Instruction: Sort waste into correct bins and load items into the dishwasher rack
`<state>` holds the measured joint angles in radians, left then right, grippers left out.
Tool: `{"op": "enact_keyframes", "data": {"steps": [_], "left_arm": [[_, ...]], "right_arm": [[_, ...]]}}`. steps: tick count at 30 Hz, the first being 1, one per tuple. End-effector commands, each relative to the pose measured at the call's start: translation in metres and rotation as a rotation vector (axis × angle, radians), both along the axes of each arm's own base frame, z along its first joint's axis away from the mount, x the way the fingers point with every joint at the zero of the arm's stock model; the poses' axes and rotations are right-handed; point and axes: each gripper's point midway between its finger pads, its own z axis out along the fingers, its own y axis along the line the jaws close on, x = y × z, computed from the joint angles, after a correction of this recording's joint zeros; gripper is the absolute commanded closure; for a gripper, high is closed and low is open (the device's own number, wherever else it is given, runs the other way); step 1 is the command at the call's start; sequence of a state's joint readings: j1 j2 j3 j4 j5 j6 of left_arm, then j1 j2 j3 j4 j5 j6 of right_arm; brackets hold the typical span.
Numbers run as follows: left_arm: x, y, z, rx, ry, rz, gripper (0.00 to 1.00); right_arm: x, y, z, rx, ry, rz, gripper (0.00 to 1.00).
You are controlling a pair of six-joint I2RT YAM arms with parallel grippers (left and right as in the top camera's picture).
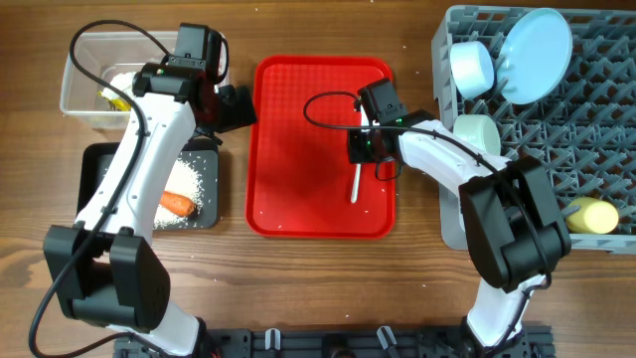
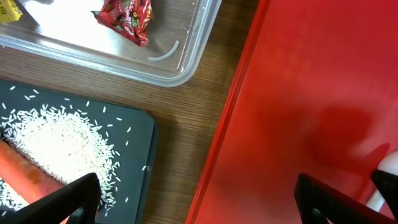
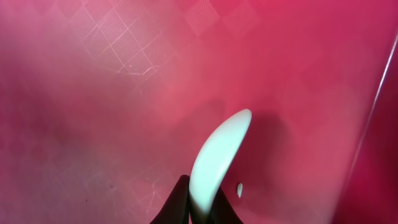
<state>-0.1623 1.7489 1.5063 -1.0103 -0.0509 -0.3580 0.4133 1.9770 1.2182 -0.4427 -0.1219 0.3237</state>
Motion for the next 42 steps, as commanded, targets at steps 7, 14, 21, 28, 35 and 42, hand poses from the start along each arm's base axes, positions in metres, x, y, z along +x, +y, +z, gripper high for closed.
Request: {"op": "enact_keyframes", "data": {"steps": [7,14,21,28,35,42], "left_arm": [[-0.001,0.0,-0.004,-0.004,0.011,0.002,0.0],[-0.001,0.0,-0.004,-0.004,0.011,0.002,0.0],[-0.001,0.0,-0.004,-0.004,0.011,0.002,0.0],[-0.001,0.0,-0.004,-0.004,0.011,0.002,0.0],[-0.001,0.0,-0.004,-0.004,0.011,0.002,0.0],[-0.001,0.0,-0.004,-0.004,0.011,0.002,0.0]], "right_arm": [[0.001,-0.027,0.077,-0.006,-0.038,-0.054,0.96],[-0.034,-0.154,0.201,0.044,-0.17,-0.555,0.96],[-0.106,-0.358,0.221,-0.242,-0.215,-1.276,0.96],[-0.132,-0.429,0.166,-0.282,-0.112,-1.528,0.96],[-0.108,-0.437,0.119,-0.198,-0.055,-1.536,0.96],[-0.102,-0.431,0.116,-0.193,-0.036,-1.423,0.49]]}}
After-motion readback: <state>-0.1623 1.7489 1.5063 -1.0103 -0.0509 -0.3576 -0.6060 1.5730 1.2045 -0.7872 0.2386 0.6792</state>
